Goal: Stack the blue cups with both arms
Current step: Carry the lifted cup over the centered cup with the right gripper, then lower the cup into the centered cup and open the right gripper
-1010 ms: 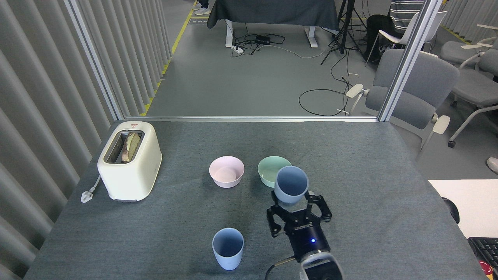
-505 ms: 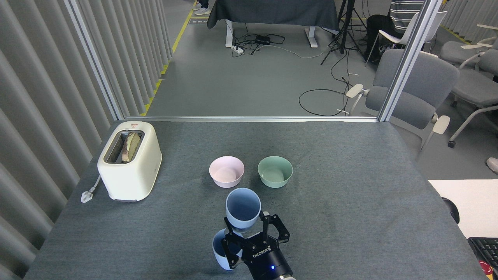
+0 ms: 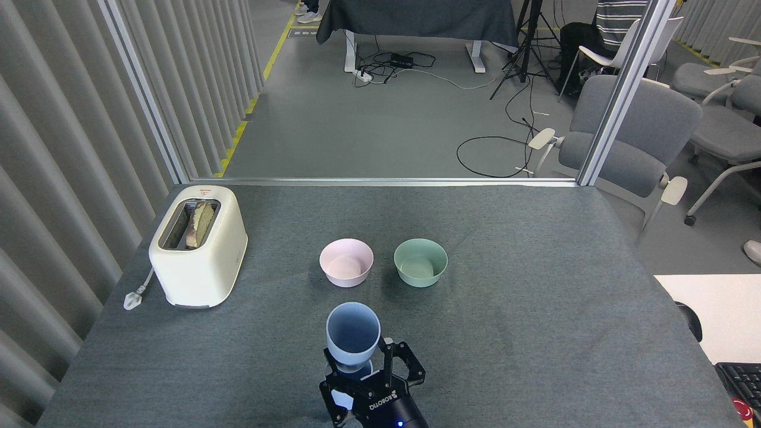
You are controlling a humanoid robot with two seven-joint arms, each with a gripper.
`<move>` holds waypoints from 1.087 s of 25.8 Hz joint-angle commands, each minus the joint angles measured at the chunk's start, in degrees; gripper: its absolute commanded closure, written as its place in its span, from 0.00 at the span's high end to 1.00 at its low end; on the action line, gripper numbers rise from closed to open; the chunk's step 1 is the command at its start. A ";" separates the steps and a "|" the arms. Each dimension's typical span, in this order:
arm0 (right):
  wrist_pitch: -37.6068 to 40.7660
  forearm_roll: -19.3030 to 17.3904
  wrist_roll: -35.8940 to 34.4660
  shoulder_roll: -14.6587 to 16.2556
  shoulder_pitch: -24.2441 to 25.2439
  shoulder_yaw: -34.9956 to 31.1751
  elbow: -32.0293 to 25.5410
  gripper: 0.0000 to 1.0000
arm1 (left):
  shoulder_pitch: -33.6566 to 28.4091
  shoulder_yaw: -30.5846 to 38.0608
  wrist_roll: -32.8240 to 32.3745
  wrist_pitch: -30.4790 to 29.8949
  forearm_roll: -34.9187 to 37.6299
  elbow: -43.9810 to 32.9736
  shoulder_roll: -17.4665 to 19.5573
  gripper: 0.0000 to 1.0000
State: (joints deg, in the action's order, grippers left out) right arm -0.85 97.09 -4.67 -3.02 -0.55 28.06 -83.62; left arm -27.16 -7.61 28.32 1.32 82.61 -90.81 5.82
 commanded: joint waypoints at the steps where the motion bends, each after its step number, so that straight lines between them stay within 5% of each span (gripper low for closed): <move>1: -0.11 -0.06 -0.25 0.21 0.02 -0.03 0.73 0.73 | 0.00 0.05 -0.02 0.00 0.01 0.02 -0.02 1.00; 15: -0.29 -0.14 -1.39 0.21 -0.07 -0.12 5.74 0.77 | 0.00 0.05 -0.02 0.00 0.01 0.11 -0.11 1.00; 19: -0.29 -0.50 -2.45 0.30 0.02 -0.12 5.92 0.99 | 0.09 0.05 -0.02 0.00 0.01 0.11 -0.11 1.00; 21: -0.11 -0.58 -2.63 0.21 0.02 -0.20 5.75 1.00 | 0.09 0.05 -0.02 0.00 0.01 0.11 -0.11 1.00; 28: 0.24 -1.11 -8.51 -0.14 -0.69 -0.73 -4.10 1.00 | 0.09 0.05 -0.02 0.00 0.01 0.02 -0.02 1.00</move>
State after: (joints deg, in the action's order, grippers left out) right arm -0.80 96.38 -10.93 -3.11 -0.97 27.49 -82.48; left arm -27.07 -7.56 28.29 1.32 82.62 -90.79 5.75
